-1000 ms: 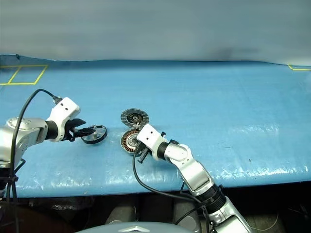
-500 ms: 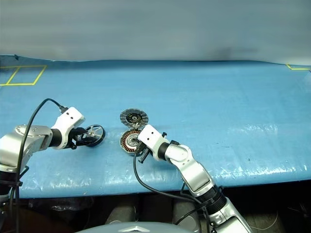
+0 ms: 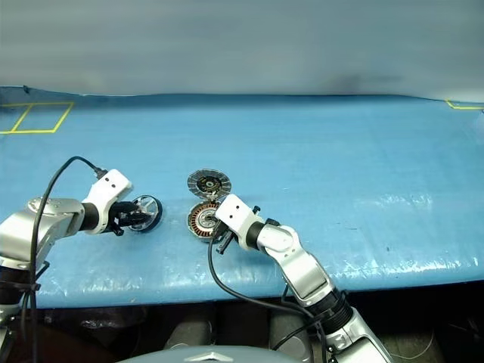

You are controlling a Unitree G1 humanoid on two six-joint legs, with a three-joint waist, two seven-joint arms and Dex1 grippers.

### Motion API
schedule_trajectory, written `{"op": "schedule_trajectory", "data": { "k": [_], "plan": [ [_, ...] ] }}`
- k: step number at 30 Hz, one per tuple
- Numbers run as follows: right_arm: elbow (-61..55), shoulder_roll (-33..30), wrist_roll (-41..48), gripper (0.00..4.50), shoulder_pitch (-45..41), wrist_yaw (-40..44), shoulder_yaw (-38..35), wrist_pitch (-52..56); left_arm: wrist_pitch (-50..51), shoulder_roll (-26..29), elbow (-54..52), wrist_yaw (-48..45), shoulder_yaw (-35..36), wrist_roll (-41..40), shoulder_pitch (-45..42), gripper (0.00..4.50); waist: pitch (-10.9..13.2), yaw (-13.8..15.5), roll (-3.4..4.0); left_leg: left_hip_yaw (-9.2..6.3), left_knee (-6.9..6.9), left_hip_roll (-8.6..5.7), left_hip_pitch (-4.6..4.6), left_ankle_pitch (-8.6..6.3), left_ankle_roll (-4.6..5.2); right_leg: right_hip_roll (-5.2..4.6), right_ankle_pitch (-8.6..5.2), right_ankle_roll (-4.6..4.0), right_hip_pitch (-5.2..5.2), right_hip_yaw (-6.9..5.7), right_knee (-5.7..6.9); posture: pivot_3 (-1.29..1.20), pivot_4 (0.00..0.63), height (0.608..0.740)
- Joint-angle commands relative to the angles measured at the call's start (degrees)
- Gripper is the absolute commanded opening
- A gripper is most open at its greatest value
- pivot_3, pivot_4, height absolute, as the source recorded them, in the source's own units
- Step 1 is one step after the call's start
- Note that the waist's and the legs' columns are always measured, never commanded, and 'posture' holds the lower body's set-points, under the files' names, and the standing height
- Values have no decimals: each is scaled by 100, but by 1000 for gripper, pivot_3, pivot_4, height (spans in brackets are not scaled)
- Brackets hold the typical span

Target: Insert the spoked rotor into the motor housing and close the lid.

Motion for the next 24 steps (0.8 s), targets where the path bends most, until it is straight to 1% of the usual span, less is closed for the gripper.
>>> {"op": "schedule_trajectory", "data": {
  "k": [1, 6, 10, 12, 14, 15, 18, 20, 22, 24],
  "plan": [
    [-208, 44, 18, 0, 2, -37, -77, -49, -68, -16, 72, -44, 8, 78, 13, 1703, 0, 7, 0, 0, 2, 0, 1, 0, 0, 0, 0, 0, 1, 0, 1, 0, 150, 740],
    [-174, 48, 37, 0, 12, -58, -97, -66, -360, 69, 86, -196, -20, 182, 90, 1703, 0, 9, 0, 1, 7, 0, 1, 1, -1, 0, 1, 2, 3, 1, 1, 0, 150, 740],
    [-155, 43, 34, 0, 0, -61, -116, -73, -765, 34, 106, -339, 161, 159, 176, 1703, 0, 19, 0, 1, 6, 0, 0, 1, -1, 0, 1, 1, 2, 1, 1, 0, 150, 740],
    [-153, 40, 34, 0, -4, -59, -127, -75, -1083, -36, 125, -514, 315, 52, 225, 1703, 0, 20, 0, 1, 6, 0, 0, 1, -1, 0, 1, 1, 1, 2, 1, 0, 150, 740],
    [-138, 29, 43, 0, -4, -52, -159, -83, -1633, -176, -62, -1103, 663, -429, 366, 1703, 0, 28, 0, 1, 6, 0, -3, 1, -1, 0, 1, 1, -1, 1, 1, 0, 150, 740],
    [-117, 21, 44, 0, -3, -50, -176, -97, -1658, -196, -161, -1249, 805, -609, 408, 1703, 0, 35, -2, 1, 6, -1, -5, 1, -1, -1, 1, 0, -2, 1, 0, 0, 150, 740],
    [-69, 1, 76, 0, 13, -38, -259, -128, -2021, -240, -165, -1457, 1049, -767, 472, 1703, 0, 39, -5, 1, 6, -1, -11, 1, -2, -3, 2, -1, -5, 1, -4, 0, 150, 740],
    [-59, -19, 96, 0, 18, -14, -293, -152, -2116, -242, -89, -1639, 1116, -885, 473, 1703, 0, 39, -4, 0, 5, 0, -10, 1, -1, -2, 1, -2, -6, 1, -2, 0, 150, 740],
    [-61, -48, 130, 0, 28, 13, -345, -176, -2435, -259, -48, -1815, 1182, -889, 522, 1703, 1, 31, -4, 2, 5, 0, -9, 1, -1, -2, 1, -2, -5, 1, -1, 0, 150, 740],
    [-75, -78, 162, 0, 39, 31, -394, -182, -2423, -210, -54, -1997, 1178, -959, 529, 1703, 1, 26, -4, 3, 6, 0, -9, 1, -1, -2, 1, -2, -5, 1, -2, 0, 150, 740]
  ]
}}
